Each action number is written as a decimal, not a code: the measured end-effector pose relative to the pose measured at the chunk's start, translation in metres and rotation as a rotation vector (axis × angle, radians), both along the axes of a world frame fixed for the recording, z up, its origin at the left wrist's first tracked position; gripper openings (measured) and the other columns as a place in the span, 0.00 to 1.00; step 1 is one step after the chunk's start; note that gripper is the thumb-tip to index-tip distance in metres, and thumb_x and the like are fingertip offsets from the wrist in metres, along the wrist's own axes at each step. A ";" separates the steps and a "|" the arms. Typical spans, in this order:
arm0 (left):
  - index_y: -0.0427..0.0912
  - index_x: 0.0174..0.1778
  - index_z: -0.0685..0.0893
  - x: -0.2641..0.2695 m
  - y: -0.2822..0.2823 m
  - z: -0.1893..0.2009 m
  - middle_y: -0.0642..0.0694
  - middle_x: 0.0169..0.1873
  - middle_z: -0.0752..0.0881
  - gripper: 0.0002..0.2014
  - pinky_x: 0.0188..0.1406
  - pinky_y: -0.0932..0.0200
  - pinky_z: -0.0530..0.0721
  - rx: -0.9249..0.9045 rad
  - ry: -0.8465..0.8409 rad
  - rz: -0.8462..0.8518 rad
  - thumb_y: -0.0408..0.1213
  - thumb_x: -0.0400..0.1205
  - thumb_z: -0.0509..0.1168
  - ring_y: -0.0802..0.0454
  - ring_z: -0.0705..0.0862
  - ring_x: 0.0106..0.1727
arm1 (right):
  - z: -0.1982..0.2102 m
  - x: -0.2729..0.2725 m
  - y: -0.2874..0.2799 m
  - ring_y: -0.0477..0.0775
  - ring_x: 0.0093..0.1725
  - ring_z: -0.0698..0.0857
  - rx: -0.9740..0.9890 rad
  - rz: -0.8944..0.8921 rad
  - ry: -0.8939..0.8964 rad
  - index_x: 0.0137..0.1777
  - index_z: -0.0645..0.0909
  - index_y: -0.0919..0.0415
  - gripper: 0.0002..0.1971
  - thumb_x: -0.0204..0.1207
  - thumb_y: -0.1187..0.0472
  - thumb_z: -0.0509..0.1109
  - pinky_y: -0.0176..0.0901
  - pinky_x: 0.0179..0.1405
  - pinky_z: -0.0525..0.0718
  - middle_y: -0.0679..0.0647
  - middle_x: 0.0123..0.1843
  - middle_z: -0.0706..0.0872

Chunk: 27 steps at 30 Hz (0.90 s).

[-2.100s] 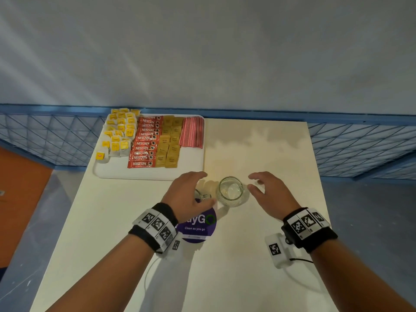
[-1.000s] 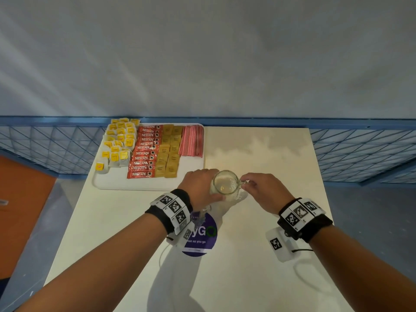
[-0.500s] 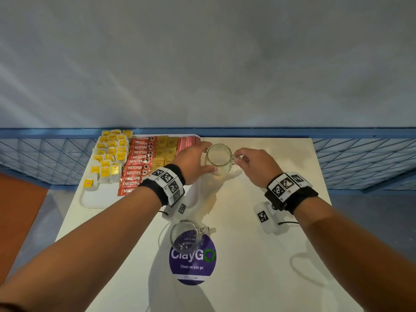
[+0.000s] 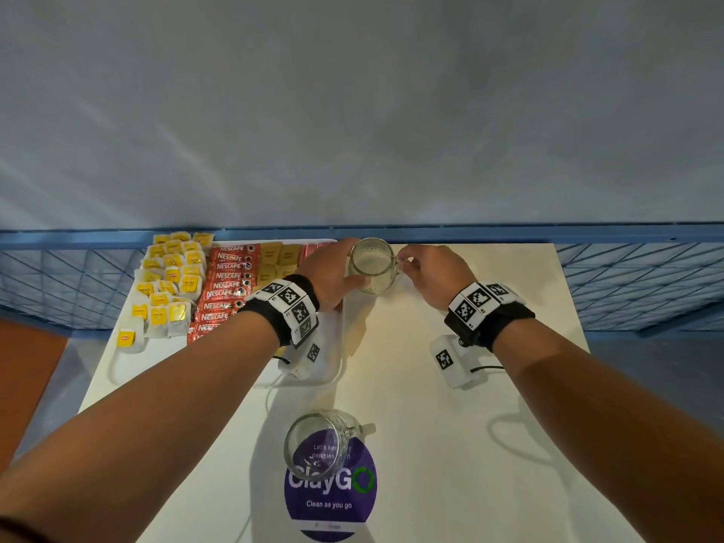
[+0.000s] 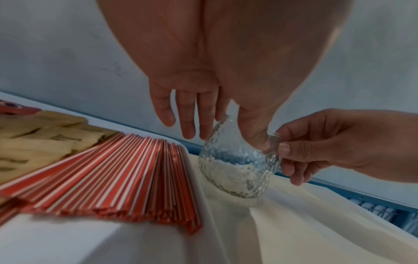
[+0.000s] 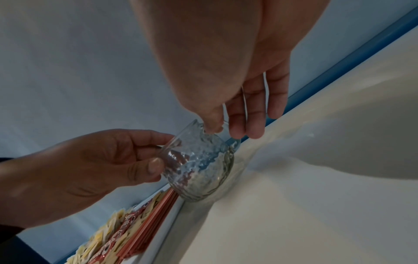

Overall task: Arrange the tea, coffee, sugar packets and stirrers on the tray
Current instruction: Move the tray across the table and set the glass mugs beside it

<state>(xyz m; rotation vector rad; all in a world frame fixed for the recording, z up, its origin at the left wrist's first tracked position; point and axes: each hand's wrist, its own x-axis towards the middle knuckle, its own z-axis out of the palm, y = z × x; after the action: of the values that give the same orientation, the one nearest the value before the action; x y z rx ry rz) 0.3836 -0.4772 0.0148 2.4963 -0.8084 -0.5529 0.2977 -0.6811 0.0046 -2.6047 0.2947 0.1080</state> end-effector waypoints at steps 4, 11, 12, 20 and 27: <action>0.50 0.77 0.72 0.005 -0.002 -0.004 0.48 0.69 0.83 0.31 0.65 0.50 0.80 0.014 -0.010 0.002 0.50 0.80 0.74 0.46 0.82 0.67 | -0.004 0.005 -0.001 0.57 0.45 0.85 -0.017 0.006 0.003 0.59 0.85 0.49 0.11 0.88 0.51 0.62 0.45 0.40 0.77 0.50 0.43 0.88; 0.50 0.78 0.71 0.009 -0.002 -0.009 0.47 0.69 0.84 0.31 0.63 0.52 0.80 0.012 -0.008 0.027 0.51 0.81 0.73 0.46 0.82 0.67 | -0.004 0.007 0.000 0.58 0.46 0.85 -0.016 0.009 -0.026 0.61 0.85 0.52 0.12 0.89 0.53 0.61 0.45 0.40 0.75 0.52 0.47 0.90; 0.50 0.78 0.71 0.009 -0.002 -0.009 0.47 0.69 0.84 0.31 0.62 0.53 0.79 0.009 -0.009 0.028 0.51 0.81 0.73 0.46 0.82 0.67 | -0.004 0.007 0.000 0.58 0.46 0.86 -0.015 0.008 -0.026 0.61 0.85 0.52 0.12 0.89 0.52 0.61 0.45 0.40 0.75 0.52 0.47 0.90; 0.47 0.82 0.66 0.006 0.003 -0.005 0.45 0.73 0.81 0.37 0.62 0.53 0.78 0.011 -0.040 0.041 0.52 0.80 0.74 0.44 0.81 0.70 | -0.004 0.002 0.001 0.60 0.54 0.88 -0.039 -0.039 -0.047 0.73 0.80 0.48 0.17 0.88 0.47 0.62 0.47 0.47 0.82 0.54 0.50 0.93; 0.47 0.79 0.70 -0.006 0.023 0.009 0.47 0.69 0.83 0.32 0.65 0.47 0.84 0.002 -0.065 0.057 0.54 0.81 0.71 0.46 0.83 0.67 | 0.013 -0.018 0.013 0.58 0.46 0.89 0.018 -0.063 -0.090 0.69 0.82 0.46 0.14 0.85 0.50 0.65 0.50 0.48 0.87 0.51 0.45 0.91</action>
<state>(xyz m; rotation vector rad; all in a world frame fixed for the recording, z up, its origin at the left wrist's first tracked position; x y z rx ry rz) 0.3781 -0.4546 0.0239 2.5419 -0.7588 -0.4548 0.2794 -0.6684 0.0174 -2.5711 0.3411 -0.0287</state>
